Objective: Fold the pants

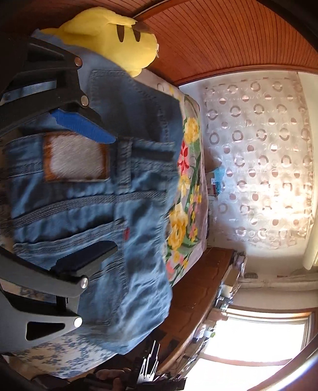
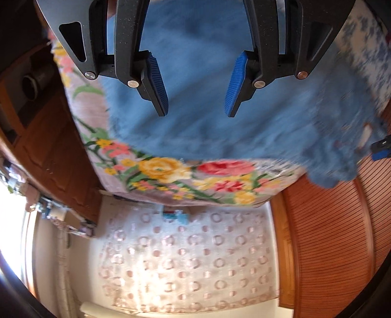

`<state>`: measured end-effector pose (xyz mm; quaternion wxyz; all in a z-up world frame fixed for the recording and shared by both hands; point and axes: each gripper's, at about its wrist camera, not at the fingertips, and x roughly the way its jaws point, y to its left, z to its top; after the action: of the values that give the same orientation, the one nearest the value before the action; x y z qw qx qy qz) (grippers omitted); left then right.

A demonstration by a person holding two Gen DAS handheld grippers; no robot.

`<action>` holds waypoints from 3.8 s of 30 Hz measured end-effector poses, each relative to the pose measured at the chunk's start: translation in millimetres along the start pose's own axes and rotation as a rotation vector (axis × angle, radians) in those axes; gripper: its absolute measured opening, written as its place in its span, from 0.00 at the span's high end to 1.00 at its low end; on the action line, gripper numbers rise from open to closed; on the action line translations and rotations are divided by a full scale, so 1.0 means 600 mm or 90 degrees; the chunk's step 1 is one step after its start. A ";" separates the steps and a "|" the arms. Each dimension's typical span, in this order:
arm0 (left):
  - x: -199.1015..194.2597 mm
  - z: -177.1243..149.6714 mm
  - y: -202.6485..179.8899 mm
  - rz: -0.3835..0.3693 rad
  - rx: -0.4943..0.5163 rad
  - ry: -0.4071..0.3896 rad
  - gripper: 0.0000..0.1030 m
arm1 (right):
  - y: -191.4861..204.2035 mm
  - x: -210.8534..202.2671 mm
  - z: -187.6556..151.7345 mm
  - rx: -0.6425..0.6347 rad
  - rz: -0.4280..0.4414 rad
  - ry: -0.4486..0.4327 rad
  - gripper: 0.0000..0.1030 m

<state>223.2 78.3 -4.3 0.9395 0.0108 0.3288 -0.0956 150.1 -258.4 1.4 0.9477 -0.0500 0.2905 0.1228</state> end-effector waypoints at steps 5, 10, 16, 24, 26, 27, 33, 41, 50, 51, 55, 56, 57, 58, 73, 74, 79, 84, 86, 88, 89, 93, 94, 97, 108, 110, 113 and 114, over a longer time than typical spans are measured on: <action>-0.016 -0.032 -0.012 -0.009 0.017 0.010 0.20 | 0.040 -0.017 -0.042 -0.007 0.048 0.019 0.51; -0.033 -0.070 -0.011 -0.011 0.019 0.020 0.20 | 0.063 -0.026 -0.075 -0.014 0.073 0.028 0.51; -0.052 -0.103 -0.016 -0.001 0.023 0.031 0.20 | 0.076 -0.034 -0.087 -0.021 0.090 0.040 0.49; -0.089 -0.137 -0.028 0.006 0.022 0.018 0.20 | 0.093 -0.053 -0.096 -0.028 0.080 0.039 0.37; -0.093 -0.143 -0.027 0.006 0.020 0.020 0.20 | 0.107 -0.056 -0.100 -0.032 0.081 0.044 0.37; -0.095 -0.144 -0.026 0.006 0.016 0.022 0.20 | 0.111 -0.055 -0.099 -0.033 0.082 0.047 0.37; -0.097 -0.148 -0.010 0.019 0.002 0.021 0.20 | 0.145 -0.053 -0.106 -0.052 0.082 0.063 0.37; -0.084 -0.157 0.009 0.027 -0.007 0.030 0.20 | 0.179 -0.005 -0.097 -0.090 0.059 0.097 0.37; -0.057 -0.154 0.036 0.037 -0.004 0.040 0.37 | 0.215 0.027 -0.079 -0.152 0.019 0.110 0.37; -0.055 -0.152 0.041 0.039 -0.007 0.042 0.39 | 0.219 0.028 -0.078 -0.160 0.015 0.109 0.37; -0.044 -0.148 0.052 0.044 -0.007 0.048 0.46 | 0.236 0.035 -0.076 -0.181 0.026 0.105 0.71; -0.040 -0.148 0.052 0.041 -0.006 0.052 0.47 | 0.238 0.036 -0.076 -0.187 0.026 0.105 0.94; -0.035 -0.148 0.054 0.039 -0.007 0.056 0.50 | 0.243 0.039 -0.076 -0.198 0.015 0.106 0.94; -0.030 -0.150 0.054 0.034 -0.008 0.064 0.51 | 0.245 0.039 -0.076 -0.200 0.017 0.101 0.96; -0.032 -0.143 0.041 0.008 0.000 0.058 0.95 | 0.240 -0.007 -0.049 -0.137 0.061 0.007 0.97; -0.038 -0.140 0.041 0.007 -0.002 0.053 0.96 | 0.238 -0.005 -0.048 -0.137 0.062 0.007 0.97; -0.070 -0.125 0.028 0.001 0.019 0.028 0.97 | 0.201 -0.032 -0.035 -0.133 0.070 -0.005 0.97; -0.112 -0.104 0.019 -0.001 0.011 -0.017 0.97 | 0.190 -0.070 -0.025 -0.138 0.063 -0.027 0.97; -0.127 -0.095 0.021 -0.006 0.009 -0.027 0.97 | 0.187 -0.091 -0.022 -0.144 0.057 -0.035 0.97; -0.143 -0.088 0.019 -0.002 0.015 -0.036 0.97 | 0.185 -0.111 -0.021 -0.157 0.047 -0.038 0.97; -0.152 -0.085 0.019 -0.001 0.016 -0.042 0.97 | 0.183 -0.119 -0.022 -0.161 0.046 -0.039 0.97; -0.190 -0.080 0.011 0.004 0.024 -0.065 0.97 | 0.178 -0.155 -0.022 -0.172 0.043 -0.041 0.97; -0.205 -0.081 0.011 0.003 0.021 -0.074 0.97 | 0.179 -0.164 -0.023 -0.176 0.042 -0.041 0.97; -0.230 -0.081 0.014 0.003 0.018 -0.087 0.97 | 0.186 -0.193 -0.027 -0.182 0.052 -0.046 0.97; -0.303 -0.124 0.036 0.003 0.005 -0.084 0.97 | 0.203 -0.288 -0.062 -0.202 0.116 -0.046 0.97; -0.298 -0.141 0.032 0.002 0.010 -0.063 0.97 | 0.195 -0.285 -0.066 -0.197 0.123 -0.034 0.97; -0.286 -0.163 0.027 -0.002 0.013 -0.036 0.97 | 0.175 -0.274 -0.075 -0.174 0.137 -0.008 0.97; -0.283 -0.170 0.023 -0.009 0.014 -0.025 0.97 | 0.174 -0.272 -0.070 -0.172 0.132 -0.002 0.97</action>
<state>32.6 130.0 20.3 0.9450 0.0170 0.3089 -0.1060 -30.6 -197.8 56.1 0.9150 -0.1465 0.2737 0.2577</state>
